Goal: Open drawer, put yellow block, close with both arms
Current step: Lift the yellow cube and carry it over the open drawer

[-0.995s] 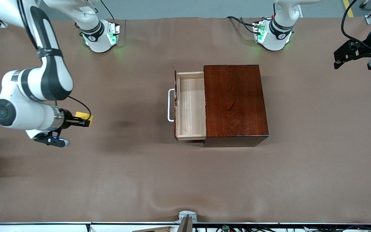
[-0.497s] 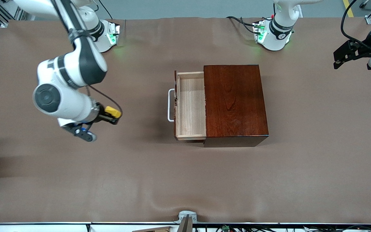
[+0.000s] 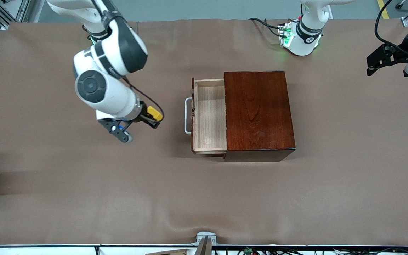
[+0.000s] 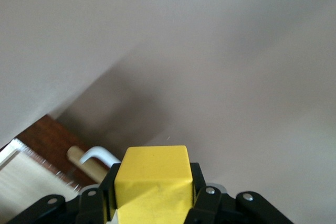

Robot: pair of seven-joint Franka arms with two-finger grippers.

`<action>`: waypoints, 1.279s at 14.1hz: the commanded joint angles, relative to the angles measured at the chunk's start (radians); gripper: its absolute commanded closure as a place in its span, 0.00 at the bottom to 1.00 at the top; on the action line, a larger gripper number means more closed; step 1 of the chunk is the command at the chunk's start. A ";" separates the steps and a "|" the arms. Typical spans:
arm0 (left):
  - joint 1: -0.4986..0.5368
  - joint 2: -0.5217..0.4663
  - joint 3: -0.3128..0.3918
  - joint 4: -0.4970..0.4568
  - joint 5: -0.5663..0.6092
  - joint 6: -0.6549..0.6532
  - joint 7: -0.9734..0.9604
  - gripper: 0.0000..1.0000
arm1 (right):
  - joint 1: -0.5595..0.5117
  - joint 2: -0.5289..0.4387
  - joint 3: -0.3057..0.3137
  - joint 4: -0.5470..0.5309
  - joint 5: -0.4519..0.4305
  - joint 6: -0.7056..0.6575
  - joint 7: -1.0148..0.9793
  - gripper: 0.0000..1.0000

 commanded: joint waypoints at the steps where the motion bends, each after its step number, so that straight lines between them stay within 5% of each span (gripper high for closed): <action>1: 0.017 -0.004 -0.011 -0.001 -0.017 -0.004 0.007 0.00 | 0.053 0.039 -0.011 0.060 0.047 -0.006 0.131 1.00; 9: 0.017 -0.004 -0.011 0.000 -0.017 -0.004 0.007 0.00 | 0.216 0.116 -0.011 0.068 0.047 0.161 0.487 1.00; 18: 0.016 0.001 -0.011 -0.001 -0.017 0.001 0.007 0.00 | 0.279 0.168 -0.011 0.066 0.049 0.241 0.727 1.00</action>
